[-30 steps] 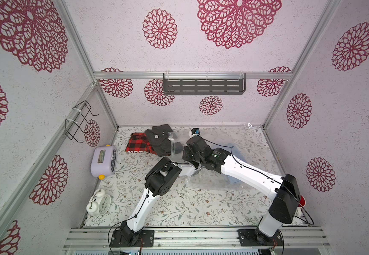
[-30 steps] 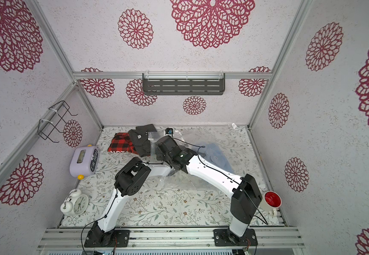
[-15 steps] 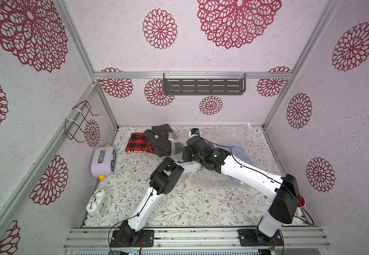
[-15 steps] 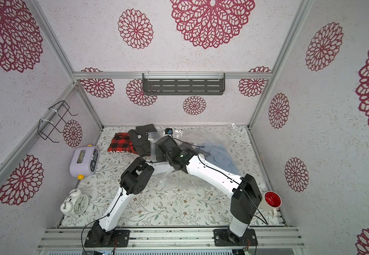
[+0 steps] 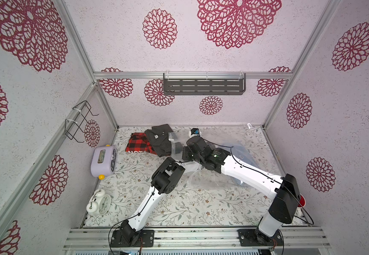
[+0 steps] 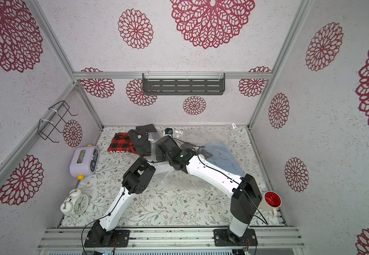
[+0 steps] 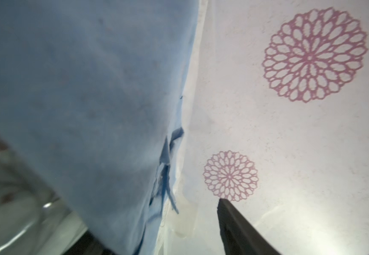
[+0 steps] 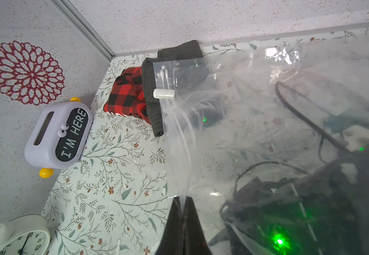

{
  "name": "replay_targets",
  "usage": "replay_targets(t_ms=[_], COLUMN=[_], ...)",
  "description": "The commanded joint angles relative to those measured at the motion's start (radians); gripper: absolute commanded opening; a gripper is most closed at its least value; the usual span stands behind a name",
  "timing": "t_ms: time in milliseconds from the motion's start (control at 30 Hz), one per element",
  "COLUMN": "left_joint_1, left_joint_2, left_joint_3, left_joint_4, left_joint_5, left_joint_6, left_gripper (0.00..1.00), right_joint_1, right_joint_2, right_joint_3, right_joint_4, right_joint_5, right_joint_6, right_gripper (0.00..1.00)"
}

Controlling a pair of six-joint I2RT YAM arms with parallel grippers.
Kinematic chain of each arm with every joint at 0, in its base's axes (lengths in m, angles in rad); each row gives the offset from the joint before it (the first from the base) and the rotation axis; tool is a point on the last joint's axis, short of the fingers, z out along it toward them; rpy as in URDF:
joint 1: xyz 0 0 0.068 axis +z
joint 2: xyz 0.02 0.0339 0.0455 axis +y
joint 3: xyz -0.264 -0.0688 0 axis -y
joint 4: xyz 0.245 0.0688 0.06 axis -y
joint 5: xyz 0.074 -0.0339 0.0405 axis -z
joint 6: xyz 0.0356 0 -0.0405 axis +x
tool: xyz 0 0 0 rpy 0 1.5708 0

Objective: Place the folded shirt into the vacuum bag
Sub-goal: Place the shirt in the vacuum bag.

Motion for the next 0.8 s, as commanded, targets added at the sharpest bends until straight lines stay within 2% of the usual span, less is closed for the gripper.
replay_targets(t_ms=[0,100,167,267,367,467,767], left_joint_1=[0.015,0.016,0.016,0.015,0.014,0.014,0.007], left_joint_2=[-0.091,-0.123,-0.121,-0.085,-0.036,0.002,0.15], left_joint_3=[-0.074,-0.103,-0.098,-0.059,-0.007,0.052,0.224], left_joint_4=[-0.027,-0.085,-0.095,-0.092,-0.062,-0.068,0.037], left_joint_5=[0.002,-0.018,-0.021,-0.011,0.003,0.0,0.01], left_joint_6=[0.047,0.079,0.083,0.069,0.034,0.023,-0.087], left_gripper=[0.77,0.76,0.71,0.58,0.34,0.2,0.18], right_joint_1=[0.012,0.012,0.013,0.013,0.014,0.015,0.018], right_joint_2=[-0.015,-0.014,-0.01,-0.003,0.008,0.017,0.039], right_joint_3=[-0.009,-0.009,-0.009,-0.009,-0.006,-0.003,-0.004], right_joint_4=[-0.011,-0.01,-0.005,0.002,0.005,0.008,0.003], right_joint_5=[0.002,0.006,0.005,-0.004,-0.013,-0.02,-0.025], right_joint_6=[-0.007,-0.007,-0.006,-0.003,-0.002,0.001,0.007], right_gripper=[0.0,0.0,0.0,0.0,0.0,0.0,0.0])
